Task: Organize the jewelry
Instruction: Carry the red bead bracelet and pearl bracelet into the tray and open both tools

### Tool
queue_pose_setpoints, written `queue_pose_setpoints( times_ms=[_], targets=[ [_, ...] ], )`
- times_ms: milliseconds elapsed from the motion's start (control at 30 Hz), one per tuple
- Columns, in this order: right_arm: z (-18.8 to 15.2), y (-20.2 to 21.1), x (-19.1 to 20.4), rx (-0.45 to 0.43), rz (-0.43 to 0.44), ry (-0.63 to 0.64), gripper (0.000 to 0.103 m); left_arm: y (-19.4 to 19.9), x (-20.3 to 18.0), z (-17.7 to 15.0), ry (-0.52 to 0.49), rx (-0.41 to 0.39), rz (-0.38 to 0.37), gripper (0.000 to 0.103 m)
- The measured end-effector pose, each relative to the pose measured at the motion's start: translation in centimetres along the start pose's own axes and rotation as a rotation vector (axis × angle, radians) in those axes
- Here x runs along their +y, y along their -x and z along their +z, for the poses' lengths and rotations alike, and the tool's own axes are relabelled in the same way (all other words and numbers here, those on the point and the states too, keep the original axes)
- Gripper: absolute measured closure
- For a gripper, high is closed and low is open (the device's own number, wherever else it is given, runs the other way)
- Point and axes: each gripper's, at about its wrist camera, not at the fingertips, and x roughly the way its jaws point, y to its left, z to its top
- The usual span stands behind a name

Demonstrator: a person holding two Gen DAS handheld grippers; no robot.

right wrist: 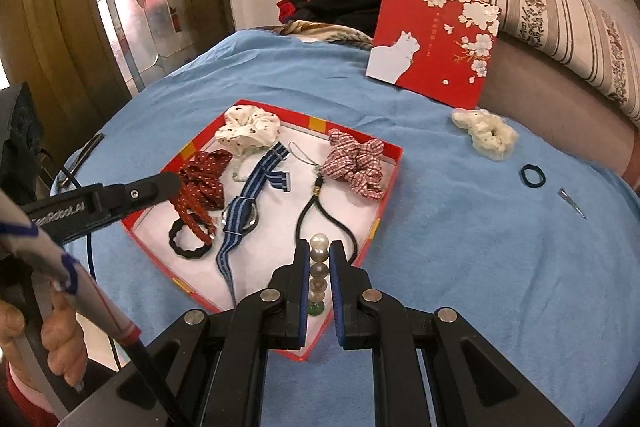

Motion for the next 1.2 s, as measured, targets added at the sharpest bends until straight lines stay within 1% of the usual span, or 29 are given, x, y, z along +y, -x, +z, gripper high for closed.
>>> queue_pose_setpoints(
  times_ms=[33,133,233,267,400,433,533,600,733,900,1000,1067,1200],
  targets=[
    [0.1,0.1,-0.2,-0.001,-0.004,-0.003,0.092,-0.4,-0.4,-0.1,-0.004,0.009,-0.021,0.096],
    [0.3,0.2,-1.1,-0.003,-0.022,-0.019,0.092,-1.5,-1.3,-0.4,-0.012,0.035,-0.052,0.096],
    [0.4,0.3,-2.1,0.002,-0.041,-0.035,0.092,-3.5,-1.6,-0.6,0.007,0.090,-0.093,0.096],
    [0.4,0.3,-2.4,0.004,-0.047,-0.038,0.092,-4.0,-1.6,-0.7,0.010,0.102,-0.092,0.096],
    [0.3,0.2,-2.9,0.008,-0.064,-0.042,0.092,-5.9,-1.5,-1.2,0.008,0.151,-0.020,0.096],
    [0.4,0.1,-3.0,0.009,-0.065,-0.043,0.092,-6.3,-1.4,-1.3,0.001,0.160,0.013,0.096],
    [0.8,-0.2,-2.9,0.010,-0.064,-0.039,0.092,-6.7,-1.0,-1.6,-0.010,0.171,0.091,0.096],
    [1.1,-0.5,-2.7,0.012,-0.059,-0.035,0.092,-6.7,-0.5,-1.6,-0.005,0.171,0.120,0.096],
    [1.7,-1.8,-2.2,0.029,-0.042,-0.028,0.092,-6.7,0.2,-1.5,0.009,0.167,0.136,0.096],
    [2.9,-3.8,-1.8,0.048,-0.003,-0.055,0.092,-6.7,-0.3,-1.6,-0.026,0.164,0.166,0.096],
    [4.3,-4.9,-1.5,0.048,0.014,-0.065,0.092,-6.6,-0.6,-1.6,-0.042,0.160,0.177,0.096],
    [5.2,-5.5,-1.3,0.047,0.024,-0.064,0.092,-6.5,-0.7,-1.5,-0.042,0.157,0.173,0.096],
    [7.3,-7.0,-0.5,0.048,0.033,-0.047,0.092,-5.5,-0.8,-1.0,-0.031,0.136,0.138,0.096]
  ],
)
